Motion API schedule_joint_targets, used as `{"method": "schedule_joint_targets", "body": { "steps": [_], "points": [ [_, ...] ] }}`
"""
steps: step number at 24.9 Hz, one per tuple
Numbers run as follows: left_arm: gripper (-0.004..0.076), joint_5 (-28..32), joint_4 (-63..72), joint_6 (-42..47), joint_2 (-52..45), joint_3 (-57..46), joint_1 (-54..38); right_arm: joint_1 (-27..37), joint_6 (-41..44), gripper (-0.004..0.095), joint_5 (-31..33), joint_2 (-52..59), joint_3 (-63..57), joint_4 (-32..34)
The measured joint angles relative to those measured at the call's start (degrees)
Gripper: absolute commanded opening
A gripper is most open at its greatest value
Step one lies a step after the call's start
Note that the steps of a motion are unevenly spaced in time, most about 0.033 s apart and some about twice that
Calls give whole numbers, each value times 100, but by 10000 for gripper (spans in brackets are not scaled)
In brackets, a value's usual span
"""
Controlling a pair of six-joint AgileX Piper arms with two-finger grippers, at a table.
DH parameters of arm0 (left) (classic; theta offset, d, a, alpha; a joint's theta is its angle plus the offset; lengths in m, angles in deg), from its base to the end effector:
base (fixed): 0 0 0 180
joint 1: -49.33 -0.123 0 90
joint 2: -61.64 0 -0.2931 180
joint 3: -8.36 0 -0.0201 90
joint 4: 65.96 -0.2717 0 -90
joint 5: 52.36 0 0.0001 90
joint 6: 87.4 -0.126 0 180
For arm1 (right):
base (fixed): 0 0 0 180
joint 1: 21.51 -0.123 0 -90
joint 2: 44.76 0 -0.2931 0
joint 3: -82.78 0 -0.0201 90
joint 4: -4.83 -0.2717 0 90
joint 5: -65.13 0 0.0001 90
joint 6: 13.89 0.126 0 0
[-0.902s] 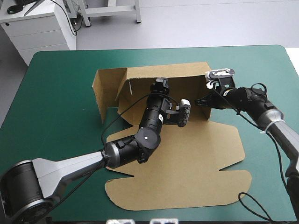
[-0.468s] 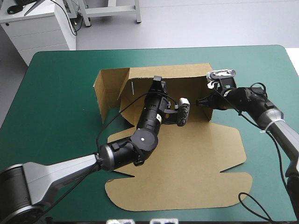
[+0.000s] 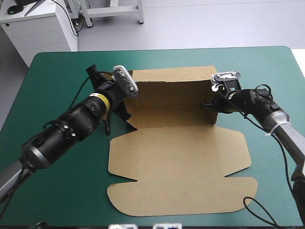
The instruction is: Fold the box
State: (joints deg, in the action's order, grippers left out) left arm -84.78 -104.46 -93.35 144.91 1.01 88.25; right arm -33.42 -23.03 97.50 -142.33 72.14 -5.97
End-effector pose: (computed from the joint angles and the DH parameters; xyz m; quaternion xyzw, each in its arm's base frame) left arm 0.2935 -0.1829 0.3772 0.4649 0.7058 0.1485 0.5134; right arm 0.3724 0.0915 0.2515 -0.1143 0.9320 0.0823 0.3339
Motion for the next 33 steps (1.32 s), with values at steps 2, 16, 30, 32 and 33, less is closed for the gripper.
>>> {"method": "schedule_joint_targets", "body": {
  "steps": [2,16,30,32,33],
  "points": [
    [9,-108,1303,-1159,-152,0,-501,0,34,-18,19,0,6,6],
    [9,-1202,8809,-5154,-632,-239,-5838,0,363,-17,114,0,27,93],
    [9,-1241,9260,-4838,-279,-380,-6321,0,835,-17,1657,0,760,458],
    [9,-1224,9260,-4838,-279,-380,-6321,0,915,-18,1965,0,997,503],
    [9,-1224,9260,-4838,-279,-380,-6321,0,915,-17,2128,-4,1116,523]
  ]
}}
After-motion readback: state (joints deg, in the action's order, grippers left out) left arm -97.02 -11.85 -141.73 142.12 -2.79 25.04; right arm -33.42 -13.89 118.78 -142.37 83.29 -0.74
